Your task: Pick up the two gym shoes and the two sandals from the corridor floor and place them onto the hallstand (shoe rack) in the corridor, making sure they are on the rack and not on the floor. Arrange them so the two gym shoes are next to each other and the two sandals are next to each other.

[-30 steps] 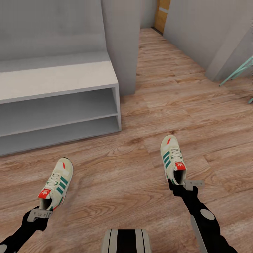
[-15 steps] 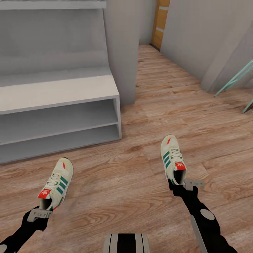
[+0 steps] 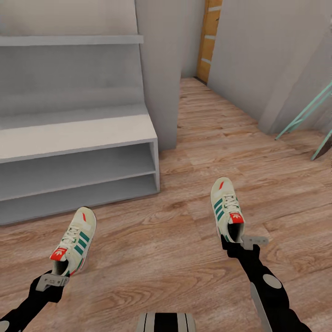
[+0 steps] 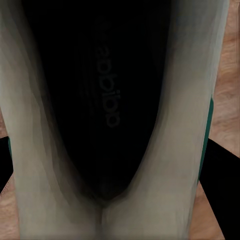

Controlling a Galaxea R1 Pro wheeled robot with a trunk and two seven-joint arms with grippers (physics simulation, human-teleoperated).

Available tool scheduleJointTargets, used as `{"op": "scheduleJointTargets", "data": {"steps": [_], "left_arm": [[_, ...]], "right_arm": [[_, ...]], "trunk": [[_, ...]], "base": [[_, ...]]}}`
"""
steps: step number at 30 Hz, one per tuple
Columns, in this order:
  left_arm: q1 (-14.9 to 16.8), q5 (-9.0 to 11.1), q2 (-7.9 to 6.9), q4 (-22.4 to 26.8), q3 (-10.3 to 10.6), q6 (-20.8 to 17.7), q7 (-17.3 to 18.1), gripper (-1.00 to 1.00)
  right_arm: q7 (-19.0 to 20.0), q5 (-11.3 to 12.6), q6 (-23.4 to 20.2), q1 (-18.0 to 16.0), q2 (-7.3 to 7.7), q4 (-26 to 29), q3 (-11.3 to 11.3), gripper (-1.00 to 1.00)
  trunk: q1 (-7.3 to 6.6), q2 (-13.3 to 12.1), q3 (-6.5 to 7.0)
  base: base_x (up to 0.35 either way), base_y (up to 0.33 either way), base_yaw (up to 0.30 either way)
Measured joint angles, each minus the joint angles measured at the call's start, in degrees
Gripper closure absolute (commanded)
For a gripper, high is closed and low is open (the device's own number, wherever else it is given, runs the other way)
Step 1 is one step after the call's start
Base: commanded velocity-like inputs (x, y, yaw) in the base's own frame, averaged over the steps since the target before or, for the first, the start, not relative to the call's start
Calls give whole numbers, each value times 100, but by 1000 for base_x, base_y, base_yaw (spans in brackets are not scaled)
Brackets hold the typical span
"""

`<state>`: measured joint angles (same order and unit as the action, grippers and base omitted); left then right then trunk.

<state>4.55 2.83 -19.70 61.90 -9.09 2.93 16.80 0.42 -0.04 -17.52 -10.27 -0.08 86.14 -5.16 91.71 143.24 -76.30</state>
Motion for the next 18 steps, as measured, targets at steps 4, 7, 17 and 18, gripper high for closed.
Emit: {"op": "scheduleJointTargets", "data": {"steps": [4, 7, 17, 18], "left_arm": [[0, 0, 0, 0, 0, 0, 0, 100], [0, -3, 0, -1, 2, 0, 0, 100], [-1, -3, 46, 7, 10, 5, 0, 100], [-1, -8, 92, 8, 11, 3, 1, 100]], "right_arm": [[0, 0, 0, 0, 0, 0, 0, 100], [0, 0, 0, 0, 0, 0, 0, 100], [0, 7, 0, 0, 0, 0, 0, 100], [0, 9, 0, 0, 0, 0, 0, 100]], "trunk": [[-68, -120, 114], [-68, -122, 143], [-68, -122, 238], [-68, -122, 247]], "base": [[0, 0, 0], [0, 0, 0], [0, 0, 0], [0, 0, 0]]}}
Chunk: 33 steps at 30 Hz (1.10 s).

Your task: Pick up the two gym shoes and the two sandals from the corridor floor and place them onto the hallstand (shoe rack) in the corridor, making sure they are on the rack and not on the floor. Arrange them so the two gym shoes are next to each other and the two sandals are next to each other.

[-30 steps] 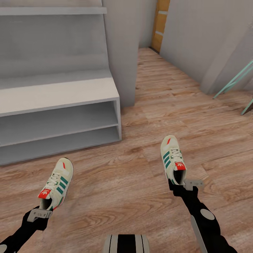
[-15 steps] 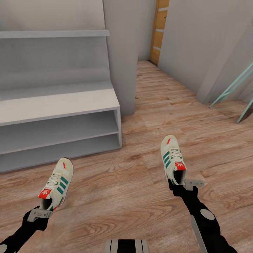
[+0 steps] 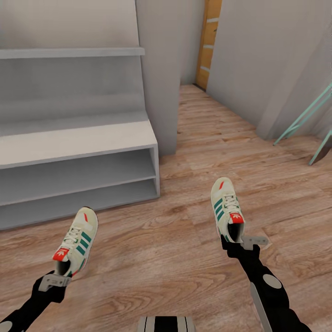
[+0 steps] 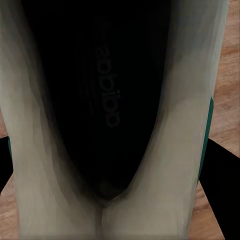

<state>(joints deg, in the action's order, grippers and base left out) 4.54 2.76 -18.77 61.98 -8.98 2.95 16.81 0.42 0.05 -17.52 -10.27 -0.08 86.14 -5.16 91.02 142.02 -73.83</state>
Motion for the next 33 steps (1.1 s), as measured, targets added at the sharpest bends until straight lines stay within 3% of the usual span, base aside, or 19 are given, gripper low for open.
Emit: {"op": "scheduleJointTargets", "data": {"steps": [7, 11, 15, 21, 22, 28, 33], "left_arm": [[1, 2, 158, 200, 1, -7, -8, 100], [1, 4, 170, 373, -7, -116, -8, 100], [1, -27, 171, 461, -5, -467, -15, 100], [1, -81, 152, 490, -28, -570, -19, 100], [-1, -70, 141, 912, -32, -823, -19, 100], [-18, -74, 154, 1675, -28, -1862, -12, 100], [-25, 5, 204, 1805, -15, -2147, -7, 100]], "right_arm": [[0, 9, 0, 0, 4, 0, 0, 100], [-4, -3, 0, 0, 4, 1, -1, 100], [-7, -13, 0, 0, 4, 0, -1, 100], [-8, -42, 1, 0, 3, 0, -4, 100], [-8, -41, -11, 0, 7, 7, -11, 100], [-8, -61, -40, -1, 1, 7, 10, 100], [-8, -62, -43, -1, 1, 7, 8, 100]], "trunk": [[0, 0, 67], [0, 0, 104], [0, 0, 118], [0, 0, 121], [0, 0, 121], [0, 0, 106], [0, 0, 83]], "base": [[0, 0, 0], [0, 0, 0], [0, 0, 0], [0, 0, 0], [0, 0, 0], [0, 0, 144], [0, 0, 239]]}}
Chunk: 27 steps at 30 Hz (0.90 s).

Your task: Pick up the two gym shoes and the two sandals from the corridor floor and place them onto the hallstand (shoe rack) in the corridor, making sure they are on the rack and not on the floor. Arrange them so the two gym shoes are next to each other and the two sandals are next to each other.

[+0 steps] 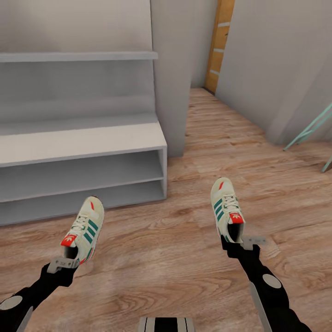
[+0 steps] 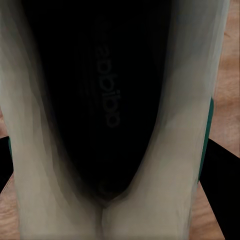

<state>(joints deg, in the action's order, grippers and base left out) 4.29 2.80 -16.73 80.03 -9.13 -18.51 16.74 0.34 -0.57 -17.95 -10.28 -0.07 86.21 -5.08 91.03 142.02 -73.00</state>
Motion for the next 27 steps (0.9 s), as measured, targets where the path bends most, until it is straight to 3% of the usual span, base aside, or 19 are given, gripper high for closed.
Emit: {"op": "scheduleJointTargets", "data": {"steps": [7, 10, 17, 23, 27], "left_arm": [[-2, 92, 385, 39, -3, -28, -3, 100], [-2, 89, 470, 41, -9, -27, -8, 100], [0, 85, 494, 41, -43, -27, -12, 100], [0, 90, 495, 41, -215, -35, -16, 100], [0, 94, 495, 38, -218, -31, -12, 100]], "right_arm": [[0, 8, 0, 0, 4, 0, -9, 100], [2, 33, 0, 0, 9, -2, -14, 100], [8, 7, 2, 1, 15, -7, -19, 100], [8, 8, -1, 1, 14, -5, -20, 100], [8, 7, -3, 1, 10, 3, -19, 100]], "trunk": [[0, 0, -34], [0, 0, -48], [0, 0, -54], [0, 0, -54], [0, 0, -54]], "base": [[0, 0, 247], [0, 0, 202], [0, 0, 32], [0, -1, 1], [0, -224, 26]]}}
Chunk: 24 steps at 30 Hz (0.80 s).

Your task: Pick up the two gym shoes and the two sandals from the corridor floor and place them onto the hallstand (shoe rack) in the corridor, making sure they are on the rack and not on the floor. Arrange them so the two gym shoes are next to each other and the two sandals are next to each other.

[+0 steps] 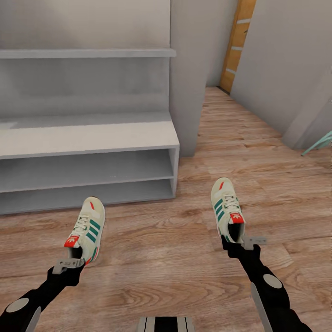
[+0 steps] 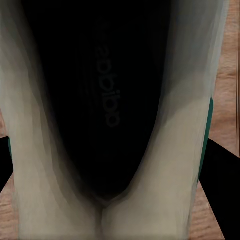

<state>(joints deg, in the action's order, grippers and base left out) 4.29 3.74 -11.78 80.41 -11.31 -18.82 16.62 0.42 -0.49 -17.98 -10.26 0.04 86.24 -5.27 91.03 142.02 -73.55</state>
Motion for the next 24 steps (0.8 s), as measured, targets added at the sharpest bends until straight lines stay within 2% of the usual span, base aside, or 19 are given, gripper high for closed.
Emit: {"op": "scheduleJointTargets", "data": {"steps": [13, 24], "left_arm": [[-1, 0, 8, 1, 6, 0, 4, 100], [-1, 1, 0, 4, -9, 3, 4, 100]], "right_arm": [[0, -6, -1, -1, -4, -1, 2, 100], [0, -7, 3, -1, -3, -2, 2, 100]], "trunk": [[1, 0, -76], [1, 0, -145]], "base": [[-28, -313, 194], [-44, -51, 185]]}}
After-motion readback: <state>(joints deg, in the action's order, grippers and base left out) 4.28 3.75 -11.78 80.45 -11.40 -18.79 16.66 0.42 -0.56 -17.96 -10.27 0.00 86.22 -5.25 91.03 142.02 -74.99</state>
